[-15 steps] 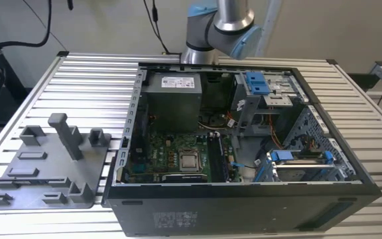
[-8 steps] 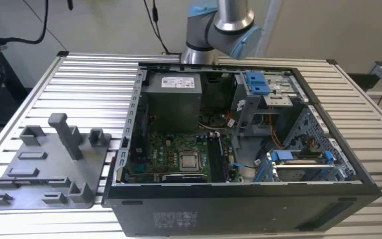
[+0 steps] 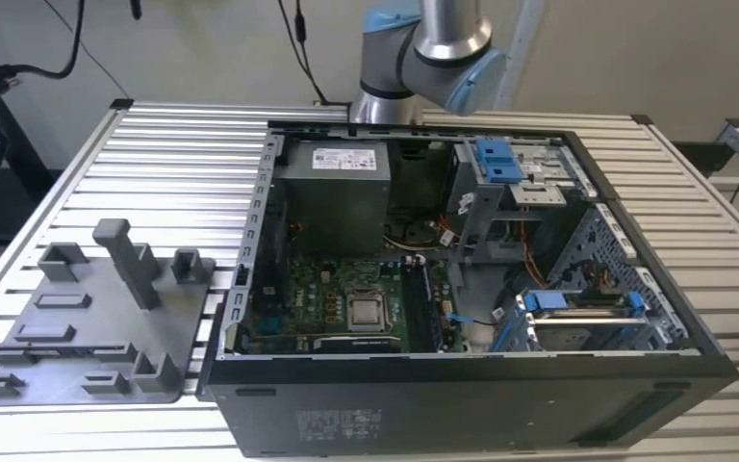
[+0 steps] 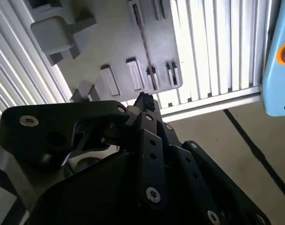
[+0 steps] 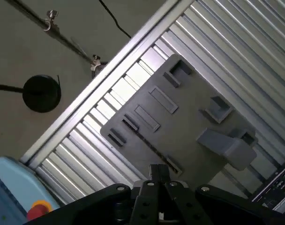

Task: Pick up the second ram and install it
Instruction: 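Pick up the second ram and move it above second insertion slot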

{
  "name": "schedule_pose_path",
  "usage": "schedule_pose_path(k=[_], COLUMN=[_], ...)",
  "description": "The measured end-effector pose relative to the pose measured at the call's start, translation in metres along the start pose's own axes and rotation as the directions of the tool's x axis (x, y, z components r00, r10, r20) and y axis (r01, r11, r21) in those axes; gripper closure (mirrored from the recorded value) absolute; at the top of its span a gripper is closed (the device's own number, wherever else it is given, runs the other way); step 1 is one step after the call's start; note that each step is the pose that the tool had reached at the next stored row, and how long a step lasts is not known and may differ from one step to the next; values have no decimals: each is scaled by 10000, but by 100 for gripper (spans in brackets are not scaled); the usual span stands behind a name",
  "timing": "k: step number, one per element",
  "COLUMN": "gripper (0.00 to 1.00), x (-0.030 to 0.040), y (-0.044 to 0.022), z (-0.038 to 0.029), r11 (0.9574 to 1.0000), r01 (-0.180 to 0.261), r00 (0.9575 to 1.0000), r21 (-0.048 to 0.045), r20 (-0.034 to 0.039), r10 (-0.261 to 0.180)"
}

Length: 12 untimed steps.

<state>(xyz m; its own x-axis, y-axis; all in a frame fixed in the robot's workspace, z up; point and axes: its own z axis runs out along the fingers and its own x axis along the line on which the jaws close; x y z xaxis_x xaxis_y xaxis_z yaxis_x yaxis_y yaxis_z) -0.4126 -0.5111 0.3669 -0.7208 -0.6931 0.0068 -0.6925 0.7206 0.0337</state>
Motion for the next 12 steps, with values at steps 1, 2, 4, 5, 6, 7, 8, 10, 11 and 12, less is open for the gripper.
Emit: schedule_pose_path(k=[1, 2, 4, 5, 6, 7, 8, 10, 11, 12], gripper=[89, 89, 89, 89, 89, 89, 89, 89, 89, 89], x=[0, 0, 0, 0, 0, 0, 1, 1, 1, 1], y=[0, 0, 0, 0, 1, 1, 1, 1, 1, 1], z=[0, 0, 0, 0, 0, 0, 0, 0, 0, 0], r11=[9998, 9993, 9974, 9959, 9939, 9918, 9894, 9835, 9800, 9761], r01=[187, 365, 725, 903, 1098, 1276, 1455, 1808, 1991, 2171], r00=[9998, 9993, 9974, 9959, 9939, 9918, 9893, 9835, 9799, 9761], r21=[5, 9, 18, 22, 27, 32, 36, 46, 49, 52], r20=[-9, -19, -38, -48, -61, -72, -84, -109, -119, -130], r10=[-187, -365, -725, -903, -1098, -1276, -1454, -1808, -1991, -2170])
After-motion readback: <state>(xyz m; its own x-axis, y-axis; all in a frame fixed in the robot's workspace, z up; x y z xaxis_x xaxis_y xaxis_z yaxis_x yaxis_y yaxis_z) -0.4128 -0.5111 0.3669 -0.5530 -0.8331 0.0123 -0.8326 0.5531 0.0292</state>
